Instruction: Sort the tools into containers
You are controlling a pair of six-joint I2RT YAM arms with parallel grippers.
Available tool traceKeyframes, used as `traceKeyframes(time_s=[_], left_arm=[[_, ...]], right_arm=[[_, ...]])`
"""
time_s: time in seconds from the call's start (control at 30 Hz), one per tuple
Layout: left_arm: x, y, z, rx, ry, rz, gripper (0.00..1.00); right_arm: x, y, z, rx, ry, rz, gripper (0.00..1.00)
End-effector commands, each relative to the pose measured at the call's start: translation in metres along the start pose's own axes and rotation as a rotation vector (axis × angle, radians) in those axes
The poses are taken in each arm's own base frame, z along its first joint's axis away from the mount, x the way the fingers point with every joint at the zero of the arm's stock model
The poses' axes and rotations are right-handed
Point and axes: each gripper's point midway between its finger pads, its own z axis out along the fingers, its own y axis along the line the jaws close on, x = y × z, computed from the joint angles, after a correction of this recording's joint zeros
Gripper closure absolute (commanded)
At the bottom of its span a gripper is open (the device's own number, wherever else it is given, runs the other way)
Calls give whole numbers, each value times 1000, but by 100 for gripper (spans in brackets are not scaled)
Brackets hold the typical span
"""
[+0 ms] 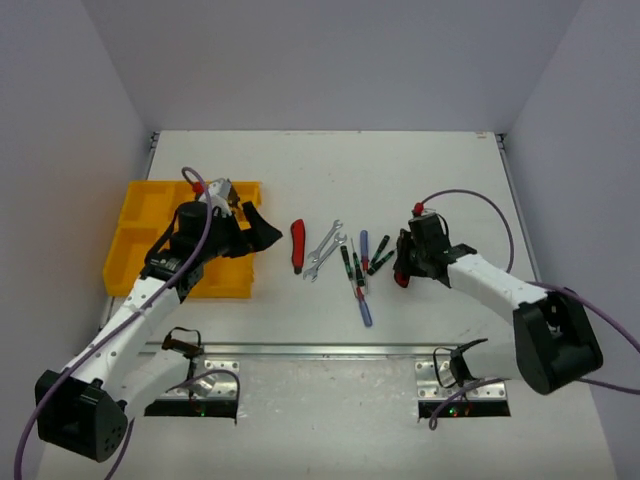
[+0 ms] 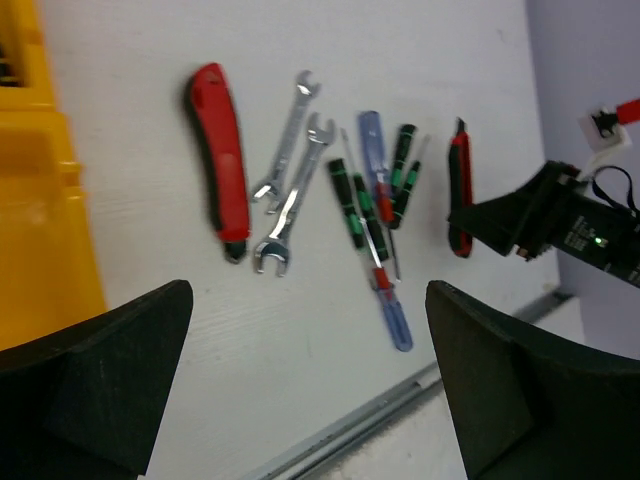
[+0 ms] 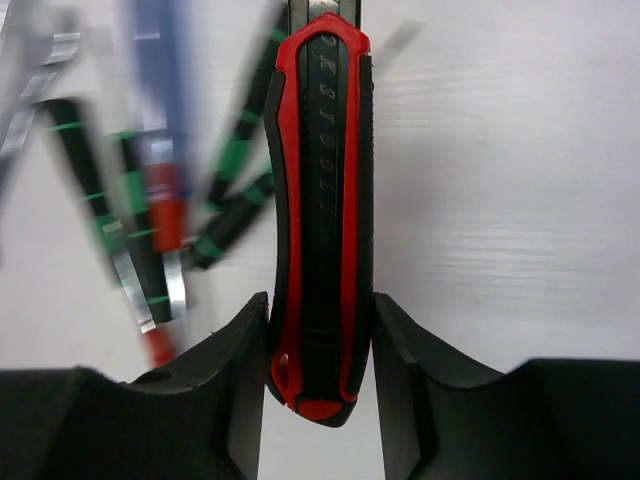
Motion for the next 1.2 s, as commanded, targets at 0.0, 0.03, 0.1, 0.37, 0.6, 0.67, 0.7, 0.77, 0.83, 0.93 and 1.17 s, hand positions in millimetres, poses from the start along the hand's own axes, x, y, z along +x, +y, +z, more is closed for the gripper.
traceKeyframes(time_s=[0.0, 0.03, 0.1, 0.37, 0.6, 0.67, 0.7, 0.77, 0.83, 0.93, 1.17], left_arm=[[-9, -107, -4, 439, -59, 4, 0], [0, -120, 1, 466, -38, -3, 0], [5, -138, 6, 470, -47, -9, 0], [28, -166, 43, 396, -32, -37, 5], [41, -183, 51, 414, 3, -30, 95], [34, -176, 54, 340, -9, -32, 100], [35, -165, 57, 275, -4, -25, 100], [4, -130, 66, 38, -102, -12, 100], [-32, -80, 66, -204, -163, -28, 100], [-109, 17, 50, -507, -245, -94, 100], [-246, 207, -56, -1122, -505, -272, 100]], right_arm=[[-32, 104, -67, -376, -250, -267, 98], [-27, 125, -82, -463, -272, -317, 98], [-25, 143, -100, -547, -309, -351, 98], [-19, 198, -172, -857, -413, -410, 100], [-37, 199, -179, -811, -458, -364, 93], [-43, 194, -175, -758, -454, -340, 58], [-45, 191, -172, -726, -447, -327, 25], [-46, 173, -160, -596, -397, -308, 1], [-49, 154, -151, -463, -364, -281, 1], [-49, 118, -141, -272, -339, -241, 1], [-15, 109, -139, -348, -269, -255, 1]])
